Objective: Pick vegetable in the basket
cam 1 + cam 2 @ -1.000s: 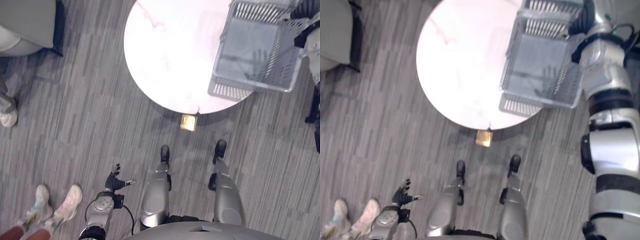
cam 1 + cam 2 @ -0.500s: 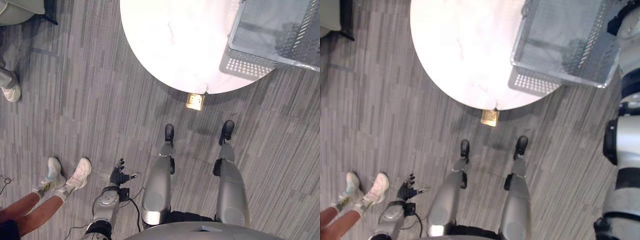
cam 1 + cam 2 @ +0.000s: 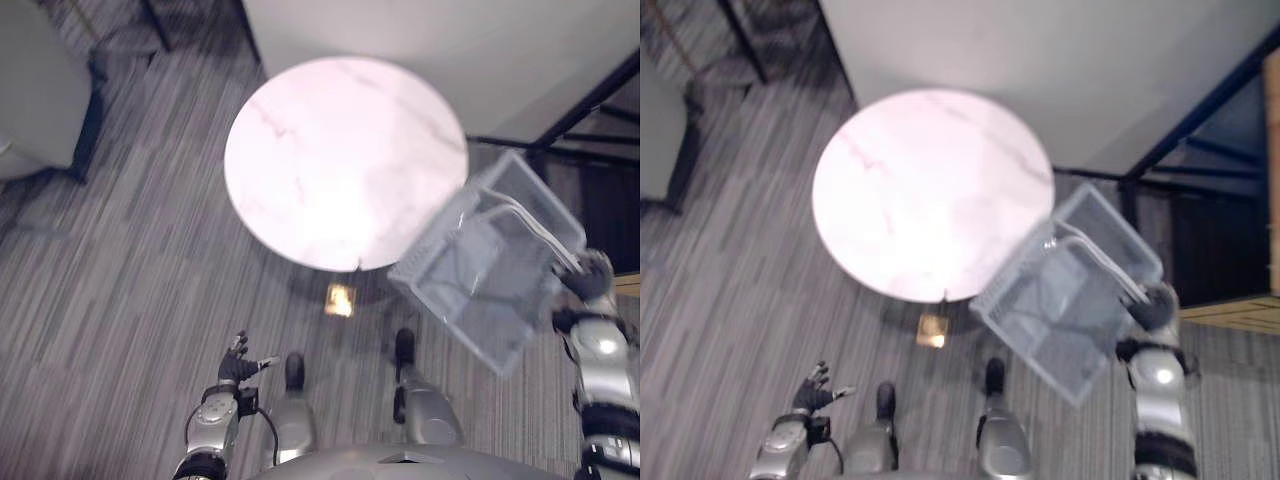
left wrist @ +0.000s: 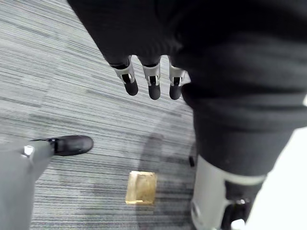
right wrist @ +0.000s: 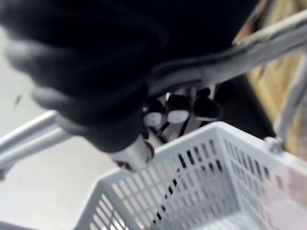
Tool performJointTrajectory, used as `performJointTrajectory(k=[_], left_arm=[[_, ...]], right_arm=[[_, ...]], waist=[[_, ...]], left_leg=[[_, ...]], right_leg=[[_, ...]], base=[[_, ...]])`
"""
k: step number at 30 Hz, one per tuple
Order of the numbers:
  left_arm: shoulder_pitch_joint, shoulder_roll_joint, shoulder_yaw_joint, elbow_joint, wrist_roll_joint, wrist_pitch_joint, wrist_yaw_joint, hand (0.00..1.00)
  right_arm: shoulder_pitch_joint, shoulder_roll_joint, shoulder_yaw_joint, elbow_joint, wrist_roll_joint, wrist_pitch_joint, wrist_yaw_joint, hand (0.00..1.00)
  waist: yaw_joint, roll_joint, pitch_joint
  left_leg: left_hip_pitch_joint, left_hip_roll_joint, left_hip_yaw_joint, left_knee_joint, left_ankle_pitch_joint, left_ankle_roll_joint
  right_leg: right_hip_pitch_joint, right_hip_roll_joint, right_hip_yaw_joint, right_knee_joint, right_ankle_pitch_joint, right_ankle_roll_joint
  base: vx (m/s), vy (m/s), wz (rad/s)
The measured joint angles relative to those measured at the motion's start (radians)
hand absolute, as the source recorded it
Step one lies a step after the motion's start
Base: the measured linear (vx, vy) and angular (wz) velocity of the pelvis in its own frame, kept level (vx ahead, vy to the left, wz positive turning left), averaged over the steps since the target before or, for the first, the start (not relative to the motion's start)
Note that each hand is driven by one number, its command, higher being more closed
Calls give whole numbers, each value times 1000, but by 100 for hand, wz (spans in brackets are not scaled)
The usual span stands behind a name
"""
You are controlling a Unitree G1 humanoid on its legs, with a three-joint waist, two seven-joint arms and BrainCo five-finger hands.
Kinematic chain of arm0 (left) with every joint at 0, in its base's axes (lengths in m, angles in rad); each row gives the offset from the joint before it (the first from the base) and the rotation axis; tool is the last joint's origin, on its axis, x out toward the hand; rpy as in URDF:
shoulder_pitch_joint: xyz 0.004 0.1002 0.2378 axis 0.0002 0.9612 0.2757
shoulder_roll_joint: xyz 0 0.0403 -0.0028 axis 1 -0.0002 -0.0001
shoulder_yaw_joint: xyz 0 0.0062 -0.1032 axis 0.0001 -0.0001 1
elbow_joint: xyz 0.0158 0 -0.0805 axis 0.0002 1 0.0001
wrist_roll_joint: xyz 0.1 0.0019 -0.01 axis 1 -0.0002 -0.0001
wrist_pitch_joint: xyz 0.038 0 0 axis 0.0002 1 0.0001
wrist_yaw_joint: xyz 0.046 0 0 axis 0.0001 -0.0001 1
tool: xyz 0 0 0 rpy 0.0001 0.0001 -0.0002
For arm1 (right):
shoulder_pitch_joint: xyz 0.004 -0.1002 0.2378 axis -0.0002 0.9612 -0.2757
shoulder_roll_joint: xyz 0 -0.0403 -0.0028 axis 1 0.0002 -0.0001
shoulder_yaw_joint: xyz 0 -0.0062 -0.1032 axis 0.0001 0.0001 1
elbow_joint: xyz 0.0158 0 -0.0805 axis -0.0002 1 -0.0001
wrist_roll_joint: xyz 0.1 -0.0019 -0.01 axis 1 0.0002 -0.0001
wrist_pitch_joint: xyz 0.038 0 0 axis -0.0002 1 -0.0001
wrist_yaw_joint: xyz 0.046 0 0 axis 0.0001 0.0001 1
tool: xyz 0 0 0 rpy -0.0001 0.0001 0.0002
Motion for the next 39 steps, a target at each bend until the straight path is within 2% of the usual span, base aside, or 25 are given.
performJointTrajectory(k=[1,3,4,5,7,9,11,12,13,14,15,17,19,22,24,26,28,30,31,32,33,34,36,38,39], left_arm=[[15,2,-1,5,3,1,-8,0],[14,3,-1,6,12,2,-15,0],[13,1,-3,6,20,3,-16,0],[15,-2,-6,6,23,3,-16,0],[22,18,-11,5,21,3,-15,0],[21,21,-11,7,12,3,-13,0],[4,-5,-3,7,-3,0,-10,0],[9,-25,14,19,-6,0,-7,0],[18,-41,26,42,-10,1,-4,0],[34,-55,36,86,-10,1,4,0],[42,-64,51,98,-10,4,11,0],[85,-82,70,122,-10,7,23,0],[115,-84,81,121,-11,6,39,0],[114,-98,80,90,-13,-3,59,0],[97,-99,78,85,-13,-3,59,0],[82,-102,65,84,-11,-4,59,0],[84,-102,55,84,-11,-4,58,0],[87,-89,46,84,-12,-3,58,0],[81,-75,40,88,-12,-2,59,0],[81,-71,37,88,-12,-2,58,0],[82,-56,18,94,-12,0,58,0],[85,-40,-3,96,-12,4,58,0],[80,-35,-10,92,-12,3,58,0],[52,-35,-9,92,-14,4,58,0],[35,-36,-9,86,-20,4,58,0]], right_arm=[[18,19,-24,0,22,0,-10,100],[36,53,-42,1,47,0,-12,100],[40,74,-33,6,46,-1,-10,100],[41,87,-26,12,46,-1,-10,100],[34,107,39,91,46,-3,-8,100],[13,119,95,166,46,0,-1,100],[19,143,118,207,46,7,7,100],[21,153,143,227,47,12,19,100],[20,165,158,228,52,13,23,100],[23,182,194,232,59,13,26,100],[27,182,215,243,73,13,26,100],[12,177,268,303,90,13,34,100],[6,180,283,376,105,13,43,100],[8,163,272,430,114,25,46,100],[15,163,274,431,114,25,52,100],[30,164,271,430,113,30,55,100],[45,166,279,431,111,34,62,100],[48,175,294,437,73,34,70,100],[42,179,300,440,69,33,69,100],[30,180,301,447,69,32,67,100],[5,183,299,465,70,33,63,100],[1,184,299,474,72,32,58,100],[2,183,295,473,72,32,55,100],[-6,171,285,472,70,23,50,100],[-10,168,297,469,51,10,56,100]], waist=[[-15,0,-10],[-23,10,-19],[-24,37,-18],[-24,48,-21],[-11,48,-32],[-10,44,-42],[-15,59,-49],[2,62,-49],[16,68,-50],[33,71,-41],[41,69,-38],[74,59,-25],[109,60,-6],[117,60,3],[120,66,8],[122,82,18],[153,83,13],[173,44,-8],[161,17,-5],[158,13,1],[150,6,10],[139,-3,18],[117,2,21],[102,6,24],[100,11,28]], left_leg=[[40,8,70,13,-21,-3],[101,31,191,21,-47,-10],[139,58,272,27,-59,-16],[160,70,311,27,-63,-22],[258,76,493,50,-86,-57],[295,90,605,93,-78,-67],[302,131,678,196,-47,-101],[279,182,679,357,-13,-98],[250,238,653,518,69,-70],[155,291,521,788,61,12],[112,269,447,864,13,25],[24,151,242,946,-99,21],[-47,96,149,912,-153,29],[-190,40,55,684,-176,32],[-244,10,46,413,-138,16],[-256,-11,58,174,-17,17],[-248,-18,57,138,62,48],[-216,-61,61,161,85,116],[-185,-87,64,158,60,140],[-161,-94,65,151,48,150],[-101,-101,60,141,30,172],[-42,-106,48,148,2,177],[32,-104,6,134,-24,184],[81,-81,-52,92,-27,180],[97,-49,-85,84,-33,169]], right_leg=[[-1,13,31,5,6,-1],[-14,6,-74,28,-34,-52],[-23,-29,-285,90,-78,-118],[-33,-55,-397,141,-94,-144],[-49,-175,-755,355,-123,-215],[-62,-184,-832,432,-210,-221],[-93,-132,-762,438,-241,-209],[-100,-95,-700,427,-257,-219],[-90,-50,-645,392,-261,-222],[-57,26,-533,314,-233,-227],[-44,55,-479,291,-223,-242],[18,124,-331,224,-214,-268],[109,179,-195,177,-211,-247],[159,195,-63,136,-223,-244],[202,193,-16,90,-227,-234],[263,198,2,54,-251,-202],[289,203,38,93,-309,-180],[281,150,40,217,-408,-88],[205,123,13,415,-423,-7],[158,109,-9,538,-406,55],[81,83,-39,765,-330,132],[44,42,-92,905,-323,136],[17,-31,-183,956,-348,111],[-16,-61,-232,860,-370,68],[-26,-55,-241,696,-374,48]], base=[[60,6,-167],[47,9,-175],[50,35,-161],[188,51,-200],[226,2,-223],[188,-158,-164],[275,-249,-139],[350,-263,-181],[472,-268,-249],[383,-192,-227],[369,-172,-241],[316,-69,-251],[440,16,-245],[327,108,-155],[354,168,-108],[397,195,-54],[506,269,-75],[458,217,-62],[410,173,-12],[601,268,-6],[480,197,25],[491,166,49],[494,40,74],[553,-117,82],[431,-182,73]])
